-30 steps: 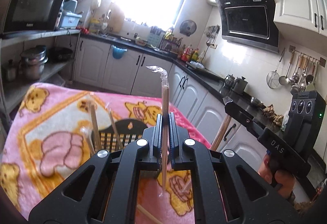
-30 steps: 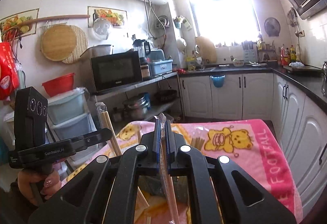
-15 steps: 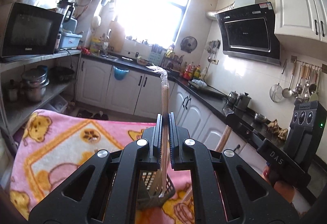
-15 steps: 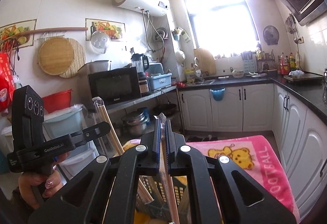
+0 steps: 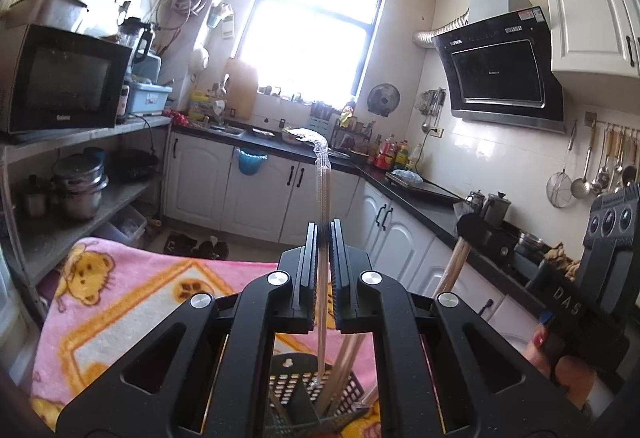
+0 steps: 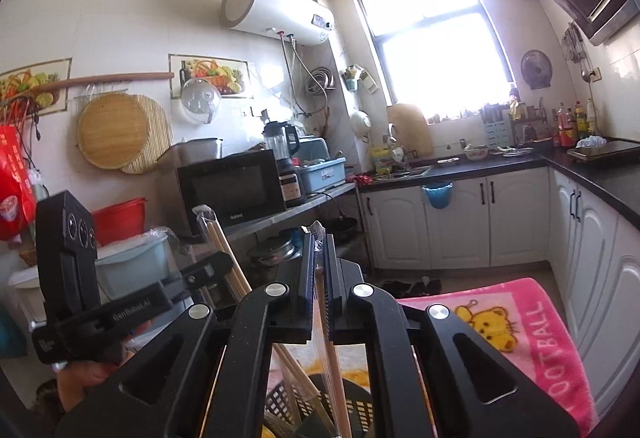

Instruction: Organize utensils

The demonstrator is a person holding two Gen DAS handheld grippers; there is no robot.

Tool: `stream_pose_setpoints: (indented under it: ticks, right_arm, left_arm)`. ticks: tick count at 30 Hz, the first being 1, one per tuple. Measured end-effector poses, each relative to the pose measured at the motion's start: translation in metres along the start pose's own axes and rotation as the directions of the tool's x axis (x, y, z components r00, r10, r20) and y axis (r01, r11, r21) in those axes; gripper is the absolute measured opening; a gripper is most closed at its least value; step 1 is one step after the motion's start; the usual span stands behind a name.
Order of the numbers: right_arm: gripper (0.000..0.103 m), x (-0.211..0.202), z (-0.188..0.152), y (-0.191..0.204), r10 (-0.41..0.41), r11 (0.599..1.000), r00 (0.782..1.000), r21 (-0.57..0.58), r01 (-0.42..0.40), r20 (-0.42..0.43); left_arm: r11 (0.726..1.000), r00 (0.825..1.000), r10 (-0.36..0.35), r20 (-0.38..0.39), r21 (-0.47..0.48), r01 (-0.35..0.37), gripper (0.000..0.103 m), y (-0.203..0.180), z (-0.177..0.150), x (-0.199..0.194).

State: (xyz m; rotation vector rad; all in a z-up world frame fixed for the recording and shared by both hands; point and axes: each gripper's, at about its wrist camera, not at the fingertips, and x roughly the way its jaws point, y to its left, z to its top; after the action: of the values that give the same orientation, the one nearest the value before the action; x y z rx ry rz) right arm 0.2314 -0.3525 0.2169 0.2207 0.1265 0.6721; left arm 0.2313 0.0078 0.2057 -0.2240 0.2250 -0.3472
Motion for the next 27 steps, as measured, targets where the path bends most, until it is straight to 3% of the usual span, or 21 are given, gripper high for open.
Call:
stream_pose_setpoints:
  ticks: [10,27]
  right_arm:
    - [0.005,0.021,-0.019,-0.013,-0.017,1.0,1.0,0.002,0.017,0.013]
    - [0.005,0.04,-0.073,-0.029,-0.044,0.999,0.998,0.006,0.044,-0.038]
  left_arm:
    - [1.0,0.999,0.025,-0.03,0.016,-0.024,0.003,0.006,-0.027,0.02]
    - [0.999,0.994,0.042,-0.105,0.019,-0.04,0.003,0.014,-0.081,0.041]
